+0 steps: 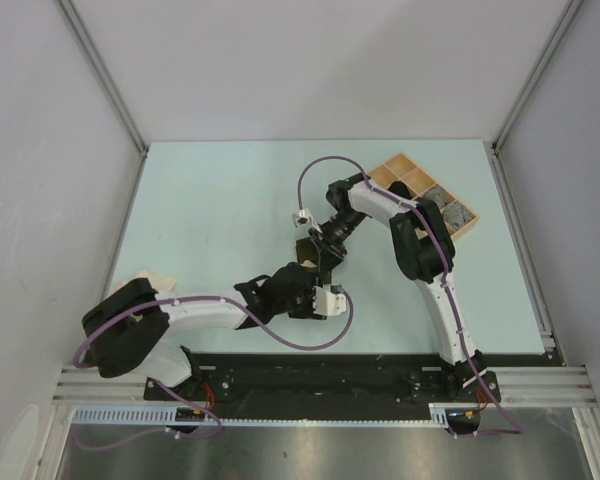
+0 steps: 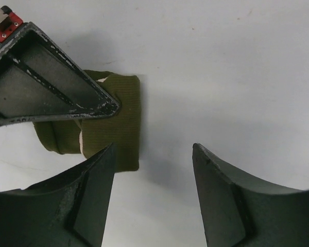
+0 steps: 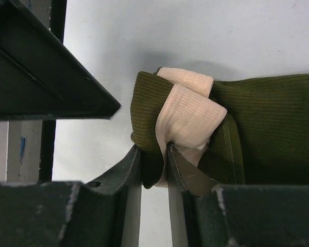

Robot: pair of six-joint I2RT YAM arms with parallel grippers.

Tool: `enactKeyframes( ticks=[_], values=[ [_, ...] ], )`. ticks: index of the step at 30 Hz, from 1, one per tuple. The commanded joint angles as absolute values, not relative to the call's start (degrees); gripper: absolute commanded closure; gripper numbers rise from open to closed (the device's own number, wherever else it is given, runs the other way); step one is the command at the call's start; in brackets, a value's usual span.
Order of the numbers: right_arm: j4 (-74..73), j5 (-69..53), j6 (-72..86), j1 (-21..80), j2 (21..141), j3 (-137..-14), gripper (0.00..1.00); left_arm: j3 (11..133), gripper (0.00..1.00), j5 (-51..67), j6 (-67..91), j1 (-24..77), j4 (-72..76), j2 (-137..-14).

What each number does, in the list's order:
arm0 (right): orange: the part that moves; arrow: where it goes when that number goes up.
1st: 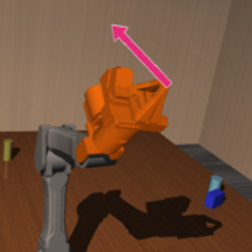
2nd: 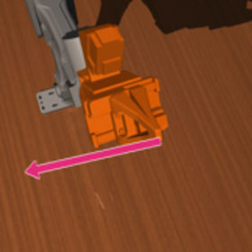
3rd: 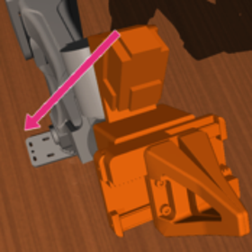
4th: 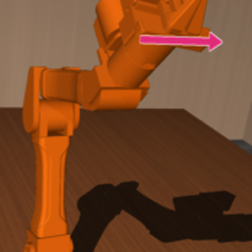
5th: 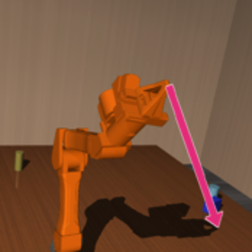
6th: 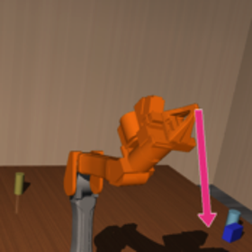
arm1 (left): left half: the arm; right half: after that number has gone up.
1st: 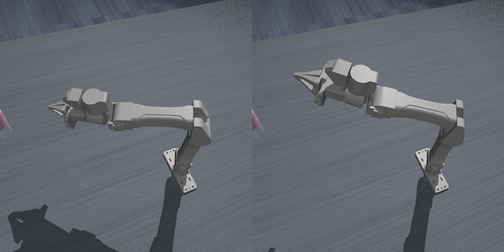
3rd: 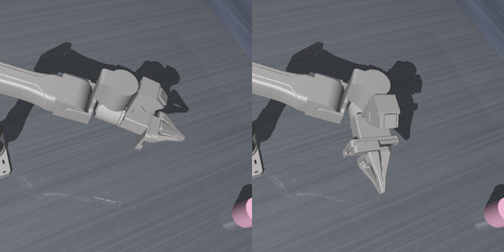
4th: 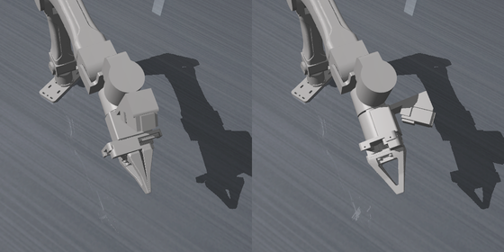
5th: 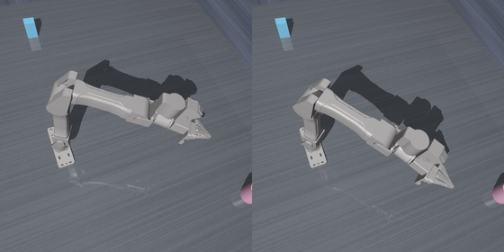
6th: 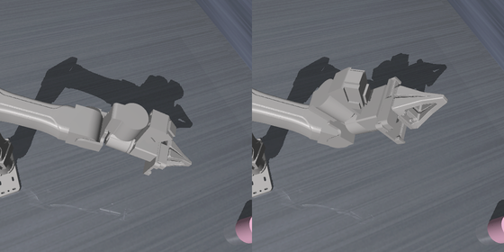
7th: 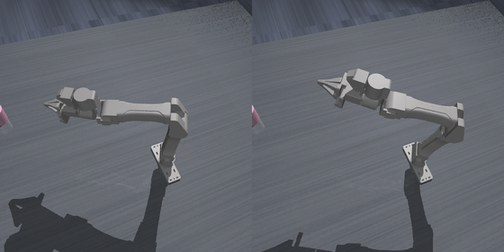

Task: Roll the underwear
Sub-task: Roll the underwear to the center of the board.

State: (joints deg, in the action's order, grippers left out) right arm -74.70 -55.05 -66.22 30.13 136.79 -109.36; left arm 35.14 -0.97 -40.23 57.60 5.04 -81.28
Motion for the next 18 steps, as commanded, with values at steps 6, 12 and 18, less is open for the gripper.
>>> enactKeyframes(
  ticks=[6,12,18],
  values=[
    [-86.66,-49.57,-68.29,30.59,140.62,-108.63,0.85,39.29,0.35,-3.6,-47.11,56.34,11.42,-84.73],
    [-87.01,-49.66,-68.38,30.67,140.98,-109.07,0.85,40.86,0.39,-0.88,-47.99,54.32,9.85,-87.97],
    [-87.1,-49.83,-68.29,30.59,140.98,-109.07,0.85,44.29,0.57,1.58,-48.25,53.61,5.64,-92.02]
  ],
)
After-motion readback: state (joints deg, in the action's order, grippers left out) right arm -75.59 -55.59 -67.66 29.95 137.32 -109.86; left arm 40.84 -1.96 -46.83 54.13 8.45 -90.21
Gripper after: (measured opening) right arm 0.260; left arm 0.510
